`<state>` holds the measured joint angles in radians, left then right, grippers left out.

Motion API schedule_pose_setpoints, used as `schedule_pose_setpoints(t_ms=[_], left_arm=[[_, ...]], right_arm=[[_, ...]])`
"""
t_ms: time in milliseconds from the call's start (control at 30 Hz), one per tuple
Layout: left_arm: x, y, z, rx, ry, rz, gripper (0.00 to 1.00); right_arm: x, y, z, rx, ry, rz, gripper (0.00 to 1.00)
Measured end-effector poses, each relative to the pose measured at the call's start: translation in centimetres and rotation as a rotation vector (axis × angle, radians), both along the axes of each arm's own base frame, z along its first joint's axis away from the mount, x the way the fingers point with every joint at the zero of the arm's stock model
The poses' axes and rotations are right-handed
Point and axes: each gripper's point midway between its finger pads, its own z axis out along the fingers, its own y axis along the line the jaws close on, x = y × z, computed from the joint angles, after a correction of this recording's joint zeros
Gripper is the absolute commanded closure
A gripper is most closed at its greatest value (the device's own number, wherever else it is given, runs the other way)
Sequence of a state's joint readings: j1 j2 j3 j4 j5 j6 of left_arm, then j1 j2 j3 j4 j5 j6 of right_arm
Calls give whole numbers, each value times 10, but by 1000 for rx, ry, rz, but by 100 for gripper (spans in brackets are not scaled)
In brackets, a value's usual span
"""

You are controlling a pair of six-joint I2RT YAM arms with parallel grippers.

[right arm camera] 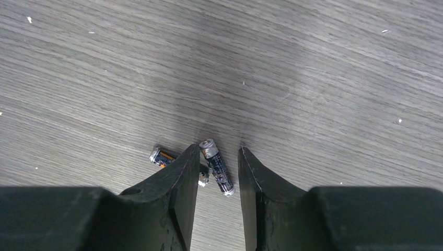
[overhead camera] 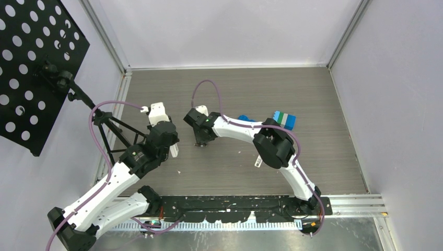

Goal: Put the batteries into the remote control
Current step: Pick up the battery from the center of the board, then load the battery into the remote control.

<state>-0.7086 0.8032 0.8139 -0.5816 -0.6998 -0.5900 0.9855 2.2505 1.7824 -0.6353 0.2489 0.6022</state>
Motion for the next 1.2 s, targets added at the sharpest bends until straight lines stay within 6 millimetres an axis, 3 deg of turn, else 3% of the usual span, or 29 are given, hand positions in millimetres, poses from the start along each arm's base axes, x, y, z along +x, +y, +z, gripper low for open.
schedule_pose_setpoints(t_ms=[133,367,600,800,900,967,1100,1200], left_arm=[[0,0,0,0,0,0,100],[0,0,0,-1,0,-1,100],[-1,-4,-1,-7,6,-23,100],[-1,-41,3,-67,12,-215,100],[-1,-73,4,-131,15,-359,100],[-2,-94,5,-170,19,-446,100],[-4,-137,7,-268,32,-621,100],[-5,-164,13,-357,31,-711,100]], right_arm=[[-1,-3,-1,-17,1,7,63],[-4,-11,-1,-60,6,35,87],[-5,-13,-1,-74,4,35,92],[-9,-40,7,-86,-27,-10,92],[-11,-64,31,-49,-67,-54,92],[-9,-82,58,2,-122,-92,92],[-8,-114,126,167,-279,-159,92],[-21,-135,169,308,-378,-177,92]])
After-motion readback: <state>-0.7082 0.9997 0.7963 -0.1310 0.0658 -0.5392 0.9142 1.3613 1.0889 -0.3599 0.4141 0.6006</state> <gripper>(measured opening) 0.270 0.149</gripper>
